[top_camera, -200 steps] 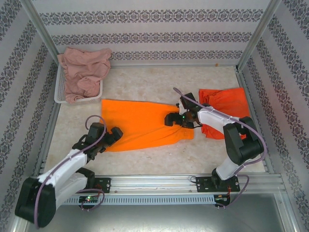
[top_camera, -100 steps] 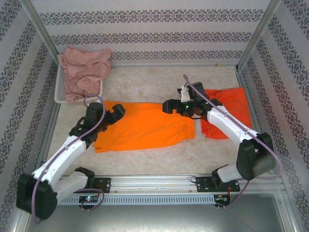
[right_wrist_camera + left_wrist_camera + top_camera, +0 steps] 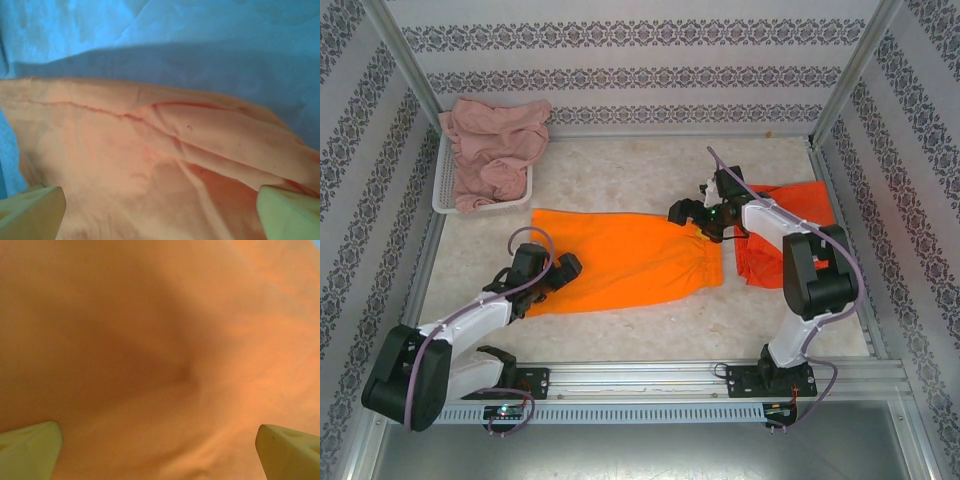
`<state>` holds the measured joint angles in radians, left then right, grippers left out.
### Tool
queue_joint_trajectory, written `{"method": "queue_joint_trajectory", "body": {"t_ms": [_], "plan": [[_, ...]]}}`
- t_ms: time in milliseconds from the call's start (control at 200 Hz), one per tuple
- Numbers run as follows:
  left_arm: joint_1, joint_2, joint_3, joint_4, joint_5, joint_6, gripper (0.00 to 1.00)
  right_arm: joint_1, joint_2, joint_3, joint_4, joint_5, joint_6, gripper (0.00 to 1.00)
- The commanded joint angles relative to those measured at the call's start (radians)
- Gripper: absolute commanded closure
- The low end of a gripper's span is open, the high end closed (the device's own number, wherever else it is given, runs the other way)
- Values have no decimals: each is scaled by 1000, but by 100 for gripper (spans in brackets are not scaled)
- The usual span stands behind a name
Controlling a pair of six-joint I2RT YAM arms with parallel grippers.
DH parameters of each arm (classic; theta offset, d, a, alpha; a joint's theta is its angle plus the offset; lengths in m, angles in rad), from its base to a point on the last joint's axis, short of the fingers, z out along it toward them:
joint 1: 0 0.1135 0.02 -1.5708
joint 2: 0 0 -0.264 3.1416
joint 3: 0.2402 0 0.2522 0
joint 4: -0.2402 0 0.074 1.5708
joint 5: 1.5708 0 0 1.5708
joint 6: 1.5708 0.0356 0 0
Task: Fold and stack the shorts
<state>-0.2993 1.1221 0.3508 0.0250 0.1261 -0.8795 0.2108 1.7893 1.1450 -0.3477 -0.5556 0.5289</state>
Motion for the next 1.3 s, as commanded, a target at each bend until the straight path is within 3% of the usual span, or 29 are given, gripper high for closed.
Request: {"method": "queue_joint_trajectory", "body": {"t_ms": [0, 205, 345, 500, 634, 839, 954, 1099, 1294], "plan": [[3, -52, -70, 2, -84, -9, 0, -14, 68, 35, 20, -31, 34, 2], [28, -140, -148, -54, -144, -26, 0, -5, 128, 17, 71, -64, 88, 2], [50, -233, -61, -174, -139, 36, 0, 12, 92, 16, 74, -77, 92, 2], [47, -314, 194, -350, -73, 180, 4, 39, -99, 5, 45, -51, 24, 2], [-20, -275, 340, -289, 61, 168, 19, 34, -314, -51, 7, -23, -37, 2], [-326, 23, 507, -103, 70, 156, 34, -16, -597, -227, -34, 60, -74, 2], [-440, 264, 645, -42, 113, 155, 47, -81, -698, -331, -26, 33, -66, 2], [-513, 543, 848, -17, 183, 150, 63, -165, -783, -435, -19, -4, -68, 2], [-535, 821, 1058, -15, 254, 119, 90, -265, -822, -510, -7, -16, -32, 2]]}}
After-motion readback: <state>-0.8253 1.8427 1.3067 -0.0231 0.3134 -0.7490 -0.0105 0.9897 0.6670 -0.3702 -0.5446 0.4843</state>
